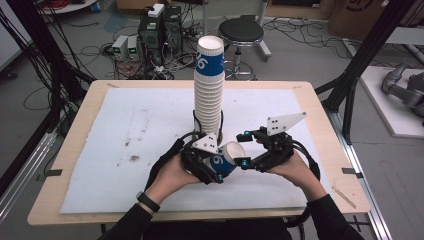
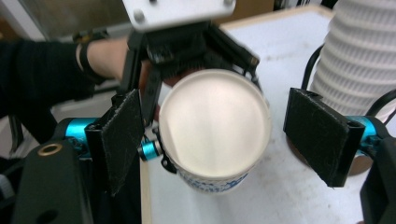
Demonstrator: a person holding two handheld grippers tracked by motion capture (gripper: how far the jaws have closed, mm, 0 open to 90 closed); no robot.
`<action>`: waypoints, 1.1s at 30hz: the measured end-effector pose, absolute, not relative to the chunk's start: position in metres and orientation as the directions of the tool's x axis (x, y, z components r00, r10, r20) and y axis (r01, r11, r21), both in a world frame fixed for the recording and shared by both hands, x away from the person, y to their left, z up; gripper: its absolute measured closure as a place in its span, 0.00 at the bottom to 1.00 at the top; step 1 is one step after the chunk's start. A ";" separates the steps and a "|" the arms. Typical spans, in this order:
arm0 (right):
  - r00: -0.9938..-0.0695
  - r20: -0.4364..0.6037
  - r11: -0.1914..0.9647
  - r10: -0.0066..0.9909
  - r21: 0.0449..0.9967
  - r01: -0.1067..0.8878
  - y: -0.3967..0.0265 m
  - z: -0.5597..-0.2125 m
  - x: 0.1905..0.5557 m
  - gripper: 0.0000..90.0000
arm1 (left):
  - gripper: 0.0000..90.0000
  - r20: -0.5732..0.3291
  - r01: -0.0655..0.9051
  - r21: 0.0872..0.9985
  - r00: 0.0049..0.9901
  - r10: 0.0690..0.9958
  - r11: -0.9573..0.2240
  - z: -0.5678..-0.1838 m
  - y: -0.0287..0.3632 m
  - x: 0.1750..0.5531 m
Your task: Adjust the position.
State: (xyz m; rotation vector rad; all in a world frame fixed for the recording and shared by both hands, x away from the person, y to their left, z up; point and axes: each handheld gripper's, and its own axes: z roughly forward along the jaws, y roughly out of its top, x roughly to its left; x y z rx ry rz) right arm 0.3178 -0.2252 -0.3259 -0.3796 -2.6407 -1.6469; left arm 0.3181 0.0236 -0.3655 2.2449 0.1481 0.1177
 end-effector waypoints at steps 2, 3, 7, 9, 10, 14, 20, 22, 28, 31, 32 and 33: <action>-0.971 0.129 0.442 0.203 0.872 0.209 -0.221 -0.328 0.317 0.23 | 0.24 0.037 0.064 0.776 0.988 0.147 -0.627 -0.365 0.023 0.318; -0.972 0.123 0.461 0.201 0.864 0.204 -0.219 -0.330 0.317 0.23 | 0.24 0.036 0.067 0.776 0.988 0.149 -0.628 -0.365 0.023 0.318; -0.972 0.114 0.492 0.205 0.847 0.203 -0.213 -0.333 0.316 0.23 | 0.24 0.039 0.063 0.773 0.988 0.147 -0.631 -0.366 0.023 0.318; -0.971 0.115 0.496 0.212 0.843 0.208 -0.211 -0.334 0.316 0.24 | 0.24 0.044 0.059 0.772 0.988 0.146 -0.633 -0.365 0.023 0.317; -0.971 0.112 0.502 0.211 0.840 0.206 -0.211 -0.334 0.316 0.29 | 0.24 0.047 0.053 0.774 0.989 0.142 -0.631 -0.365 0.023 0.317; -0.976 0.097 0.517 0.197 0.835 0.188 -0.210 -0.335 0.317 0.32 | 0.22 0.046 0.050 0.777 0.990 0.137 -0.628 -0.365 0.023 0.317; -0.974 0.116 0.487 0.194 0.851 0.198 -0.215 -0.333 0.319 0.33 | 0.15 0.005 0.073 0.832 0.990 0.139 -0.550 -0.365 0.029 0.319; -0.972 0.131 0.453 0.197 0.867 0.209 -0.218 -0.332 0.320 0.33 | 0.09 -0.007 0.092 0.855 0.986 0.165 -0.511 -0.365 0.033 0.321; -0.958 0.196 0.323 0.210 0.911 0.257 -0.234 -0.332 0.327 0.33 | 0.09 -0.115 0.169 0.926 0.978 0.174 -0.338 -0.368 0.047 0.326; -0.955 0.216 0.284 0.203 0.920 0.269 -0.238 -0.331 0.329 0.33 | 0.09 -0.131 0.173 0.948 0.977 0.168 -0.269 -0.369 0.049 0.326; -0.955 0.223 0.271 0.196 0.923 0.272 -0.238 -0.331 0.328 0.33 | 0.09 -0.137 0.176 0.950 0.977 0.166 -0.257 -0.370 0.049 0.326; -0.954 0.227 0.265 0.193 0.925 0.274 -0.238 -0.330 0.328 0.33 | 0.09 -0.141 0.180 0.953 0.975 0.169 -0.242 -0.371 0.049 0.326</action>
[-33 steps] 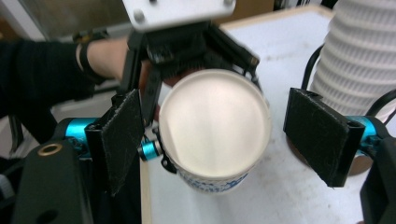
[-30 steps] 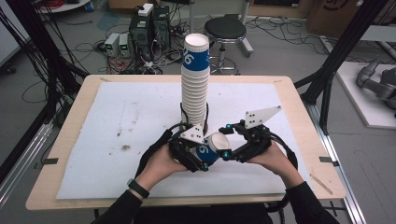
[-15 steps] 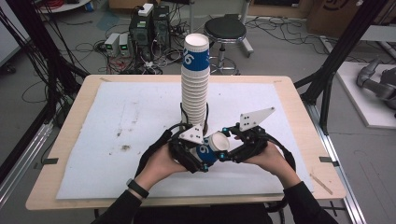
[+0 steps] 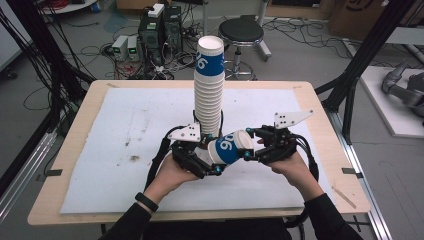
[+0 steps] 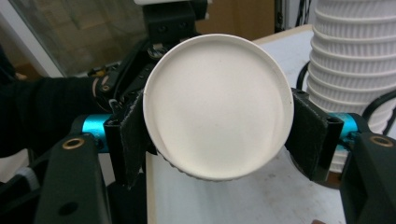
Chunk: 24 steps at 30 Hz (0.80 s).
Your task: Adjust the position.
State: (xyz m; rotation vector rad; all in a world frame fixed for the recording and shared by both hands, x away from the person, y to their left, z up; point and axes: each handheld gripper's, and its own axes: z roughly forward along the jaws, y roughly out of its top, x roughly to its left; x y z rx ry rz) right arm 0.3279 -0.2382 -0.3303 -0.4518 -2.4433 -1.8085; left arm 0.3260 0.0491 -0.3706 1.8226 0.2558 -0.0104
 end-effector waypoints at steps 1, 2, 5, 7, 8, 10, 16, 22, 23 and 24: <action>-0.956 0.223 0.256 0.191 0.929 0.268 -0.238 -0.330 0.327 0.33 | 0.09 -0.147 0.185 0.955 0.974 0.171 -0.231 -0.371 0.049 0.326; -0.957 0.223 0.250 0.188 0.931 0.266 -0.237 -0.330 0.327 0.33 | 0.09 -0.154 0.190 0.955 0.974 0.169 -0.228 -0.372 0.049 0.326; -0.956 0.230 0.238 0.180 0.933 0.270 -0.235 -0.330 0.326 0.33 | 0.09 -0.156 0.181 0.962 0.979 0.132 -0.205 -0.373 0.049 0.326; -0.957 0.230 0.234 0.174 0.935 0.267 -0.235 -0.330 0.326 0.33 | 0.11 -0.151 0.177 0.962 0.979 0.135 -0.209 -0.373 0.050 0.326; -0.957 0.233 0.233 0.173 0.934 0.270 -0.235 -0.331 0.326 0.33 | 0.14 -0.152 0.177 0.961 0.980 0.128 -0.212 -0.373 0.050 0.326; -0.957 0.237 0.227 0.170 0.935 0.272 -0.234 -0.331 0.326 0.33 | 0.18 -0.157 0.179 0.962 0.980 0.121 -0.204 -0.374 0.051 0.327; -0.957 0.243 0.227 0.158 0.934 0.275 -0.236 -0.331 0.326 0.33 | 0.20 -0.140 0.163 0.966 0.982 0.124 -0.203 -0.370 0.055 0.326; -0.961 0.224 0.250 0.164 0.933 0.260 -0.235 -0.331 0.326 0.33 | 0.21 -0.118 0.147 0.957 0.985 0.129 -0.249 -0.365 0.057 0.326; -0.961 0.222 0.257 0.165 0.931 0.259 -0.235 -0.331 0.326 0.33 | 0.21 -0.112 0.144 0.955 0.985 0.134 -0.258 -0.364 0.058 0.326; -0.961 0.221 0.260 0.165 0.931 0.258 -0.234 -0.332 0.326 0.33 | 0.21 -0.103 0.136 0.953 0.986 0.133 -0.270 -0.362 0.059 0.326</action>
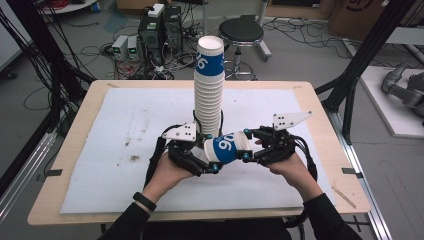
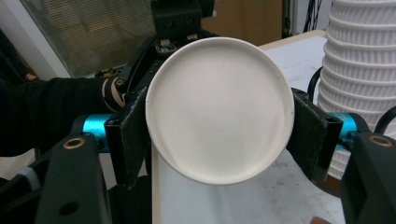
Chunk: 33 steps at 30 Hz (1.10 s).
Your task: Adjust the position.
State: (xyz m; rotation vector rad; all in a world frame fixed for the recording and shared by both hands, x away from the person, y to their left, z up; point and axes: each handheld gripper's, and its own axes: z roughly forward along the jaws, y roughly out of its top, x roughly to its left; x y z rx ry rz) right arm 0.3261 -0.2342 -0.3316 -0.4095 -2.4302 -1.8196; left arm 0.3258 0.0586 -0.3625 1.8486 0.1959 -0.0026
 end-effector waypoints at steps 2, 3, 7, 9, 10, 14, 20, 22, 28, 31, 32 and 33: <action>-0.962 0.213 0.267 0.168 0.930 0.253 -0.234 -0.331 0.326 0.33 | 0.21 -0.099 0.134 0.949 0.986 0.135 -0.284 -0.360 0.060 0.326; -0.963 0.209 0.273 0.169 0.929 0.250 -0.234 -0.331 0.325 0.33 | 0.21 -0.096 0.132 0.949 0.986 0.135 -0.285 -0.359 0.060 0.325; -0.959 0.216 0.275 0.182 0.925 0.261 -0.237 -0.331 0.326 0.26 | 0.21 -0.087 0.127 0.942 0.987 0.138 -0.312 -0.355 0.063 0.326; -0.959 0.220 0.269 0.181 0.927 0.263 -0.240 -0.330 0.327 0.25 | 0.21 -0.090 0.131 0.937 0.986 0.138 -0.324 -0.354 0.064 0.327; -0.958 0.219 0.268 0.183 0.927 0.263 -0.242 -0.330 0.327 0.24 | 0.21 -0.089 0.132 0.933 0.986 0.141 -0.335 -0.354 0.064 0.327; -0.963 0.192 0.294 0.189 0.925 0.242 -0.246 -0.325 0.326 0.24 | 0.21 -0.070 0.123 0.908 0.987 0.144 -0.401 -0.352 0.063 0.328; -0.972 0.135 0.378 0.191 0.904 0.200 -0.241 -0.321 0.322 0.24 | 0.21 -0.023 0.095 0.858 0.989 0.146 -0.504 -0.348 0.058 0.324; -0.974 0.126 0.404 0.186 0.894 0.193 -0.237 -0.322 0.321 0.24 | 0.21 -0.008 0.086 0.839 0.989 0.147 -0.537 -0.348 0.056 0.324; -0.974 0.118 0.469 0.195 0.860 0.198 -0.227 -0.328 0.321 0.24 | 0.21 0.012 0.078 0.809 0.989 0.149 -0.583 -0.347 0.053 0.322; -0.976 0.110 0.500 0.188 0.845 0.191 -0.222 -0.331 0.321 0.24 | 0.22 0.021 0.070 0.796 0.990 0.143 -0.601 -0.346 0.051 0.321; -0.976 0.113 0.507 0.186 0.840 0.194 -0.220 -0.332 0.320 0.24 | 0.22 0.023 0.066 0.792 0.990 0.138 -0.607 -0.346 0.051 0.321; -0.976 0.112 0.514 0.189 0.835 0.196 -0.218 -0.333 0.320 0.24 | 0.22 0.023 0.064 0.790 0.991 0.135 -0.610 -0.346 0.051 0.321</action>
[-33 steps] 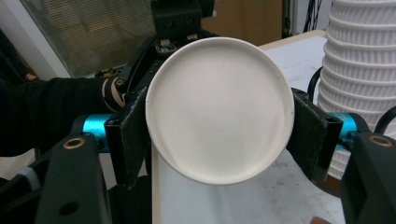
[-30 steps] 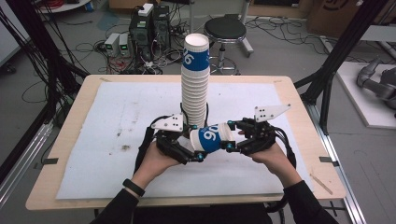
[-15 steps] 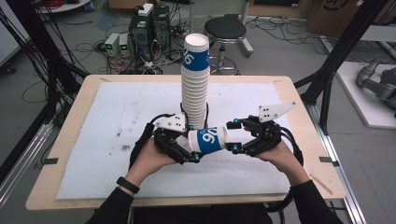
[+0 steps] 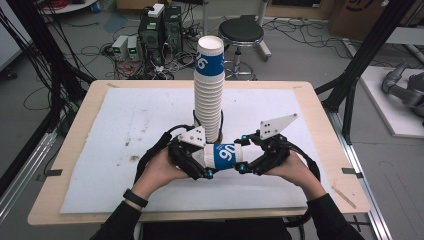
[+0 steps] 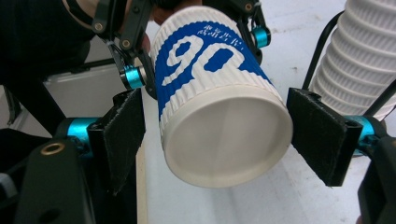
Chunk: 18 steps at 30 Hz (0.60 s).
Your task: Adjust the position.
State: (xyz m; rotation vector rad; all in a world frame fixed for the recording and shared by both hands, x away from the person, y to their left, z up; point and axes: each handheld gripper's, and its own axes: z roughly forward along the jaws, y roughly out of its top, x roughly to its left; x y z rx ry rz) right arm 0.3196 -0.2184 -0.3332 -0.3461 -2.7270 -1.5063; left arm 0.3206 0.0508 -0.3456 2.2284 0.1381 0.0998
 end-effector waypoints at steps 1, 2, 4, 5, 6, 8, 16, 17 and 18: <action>-0.977 0.107 0.522 0.184 0.832 0.189 -0.218 -0.334 0.320 0.24 | 0.22 0.026 0.063 0.787 0.991 0.134 -0.614 -0.346 0.050 0.320; -0.977 0.109 0.529 0.184 0.826 0.192 -0.216 -0.335 0.320 0.24 | 0.22 0.027 0.061 0.784 0.991 0.133 -0.617 -0.346 0.050 0.320; -0.978 0.103 0.544 0.180 0.818 0.186 -0.214 -0.337 0.320 0.26 | 0.22 0.024 0.063 0.787 0.991 0.133 -0.613 -0.345 0.050 0.320; -0.978 0.110 0.551 0.175 0.812 0.190 -0.213 -0.338 0.320 0.27 | 0.22 0.022 0.064 0.788 0.991 0.132 -0.613 -0.345 0.050 0.320; -0.978 0.104 0.558 0.179 0.809 0.188 -0.213 -0.338 0.320 0.30 | 0.21 0.019 0.065 0.790 0.991 0.131 -0.610 -0.345 0.050 0.320; -0.979 0.107 0.552 0.173 0.813 0.186 -0.214 -0.339 0.320 0.32 | 0.21 0.015 0.065 0.797 0.992 0.127 -0.601 -0.345 0.051 0.320; -0.979 0.137 0.486 0.148 0.852 0.193 -0.224 -0.337 0.325 0.33 | 0.15 -0.052 0.111 0.872 0.990 0.135 -0.477 -0.344 0.060 0.324; -0.979 0.136 0.474 0.154 0.859 0.194 -0.226 -0.337 0.325 0.33 | 0.13 -0.067 0.125 0.880 0.988 0.142 -0.458 -0.345 0.061 0.325; -0.977 0.140 0.463 0.158 0.864 0.199 -0.228 -0.336 0.326 0.33 | 0.13 -0.079 0.135 0.888 0.987 0.142 -0.439 -0.345 0.063 0.325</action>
